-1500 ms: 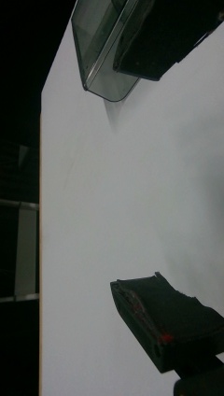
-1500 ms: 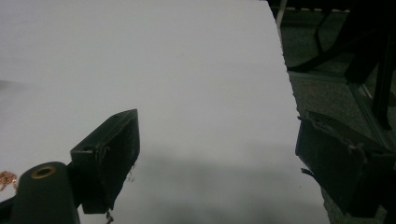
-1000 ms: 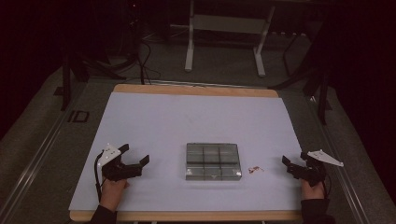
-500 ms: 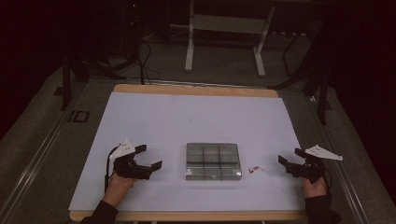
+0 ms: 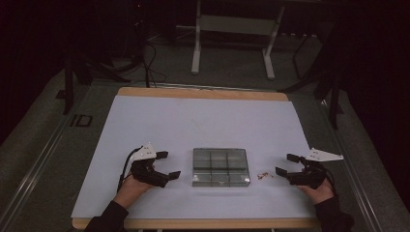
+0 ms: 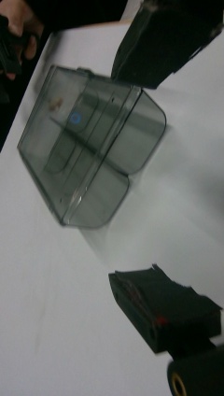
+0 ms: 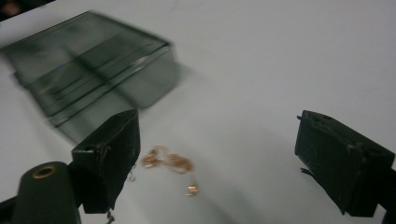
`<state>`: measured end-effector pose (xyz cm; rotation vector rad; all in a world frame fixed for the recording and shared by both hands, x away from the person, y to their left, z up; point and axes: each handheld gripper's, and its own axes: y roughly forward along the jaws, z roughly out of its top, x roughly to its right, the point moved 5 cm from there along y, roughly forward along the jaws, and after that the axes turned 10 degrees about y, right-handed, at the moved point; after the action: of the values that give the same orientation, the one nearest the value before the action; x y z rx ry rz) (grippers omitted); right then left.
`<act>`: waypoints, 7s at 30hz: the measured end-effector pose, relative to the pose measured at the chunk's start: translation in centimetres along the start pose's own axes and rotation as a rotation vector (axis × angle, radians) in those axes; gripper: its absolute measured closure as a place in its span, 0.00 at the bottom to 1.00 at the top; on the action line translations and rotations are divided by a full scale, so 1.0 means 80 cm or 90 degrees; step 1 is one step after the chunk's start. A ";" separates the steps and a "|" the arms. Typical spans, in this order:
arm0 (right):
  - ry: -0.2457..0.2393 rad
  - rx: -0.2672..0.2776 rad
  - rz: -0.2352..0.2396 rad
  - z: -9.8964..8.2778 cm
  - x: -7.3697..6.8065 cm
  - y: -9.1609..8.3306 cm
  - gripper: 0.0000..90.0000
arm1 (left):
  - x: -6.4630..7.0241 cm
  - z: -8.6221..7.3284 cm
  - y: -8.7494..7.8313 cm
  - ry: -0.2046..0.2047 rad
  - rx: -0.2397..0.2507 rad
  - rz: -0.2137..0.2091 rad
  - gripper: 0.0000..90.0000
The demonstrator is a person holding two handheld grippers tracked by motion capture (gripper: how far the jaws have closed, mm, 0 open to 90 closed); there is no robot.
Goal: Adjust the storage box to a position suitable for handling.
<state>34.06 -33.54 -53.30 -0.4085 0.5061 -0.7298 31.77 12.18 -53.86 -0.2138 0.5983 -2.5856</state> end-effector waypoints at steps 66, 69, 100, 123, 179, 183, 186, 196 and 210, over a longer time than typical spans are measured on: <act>-0.156 -0.094 0.141 0.009 -0.080 0.065 0.70 | 0.024 0.024 0.048 0.099 -0.113 -0.049 0.66; -0.159 -0.081 0.134 0.016 -0.080 0.063 0.66 | 0.021 0.030 0.047 0.101 -0.105 -0.039 0.63; -0.180 0.026 0.084 0.067 -0.082 0.073 0.82 | -0.004 0.073 0.053 0.117 -0.035 0.052 0.80; -0.147 0.089 -0.003 0.101 -0.066 0.099 0.90 | -0.033 0.089 0.074 0.059 0.007 0.149 0.88; -0.019 -0.060 -0.039 0.091 -0.041 0.166 0.56 | -0.070 0.065 0.128 -0.144 -0.087 0.101 0.61; -0.001 -0.072 -0.044 0.092 -0.042 0.166 0.56 | -0.070 0.064 0.130 -0.156 -0.095 0.098 0.59; 0.017 -0.085 -0.044 0.092 -0.040 0.168 0.55 | -0.069 0.064 0.133 -0.155 -0.108 0.099 0.54; 0.063 -0.106 -0.037 0.091 -0.036 0.170 0.53 | -0.072 0.060 0.135 -0.189 -0.112 0.091 0.52; 0.067 -0.134 -0.051 0.088 -0.036 0.176 0.54 | -0.077 0.053 0.140 -0.216 -0.135 0.091 0.41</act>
<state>43.57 -20.70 -54.03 -0.5913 0.6717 -0.7818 42.85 4.68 -55.39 -0.6408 0.7279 -2.2760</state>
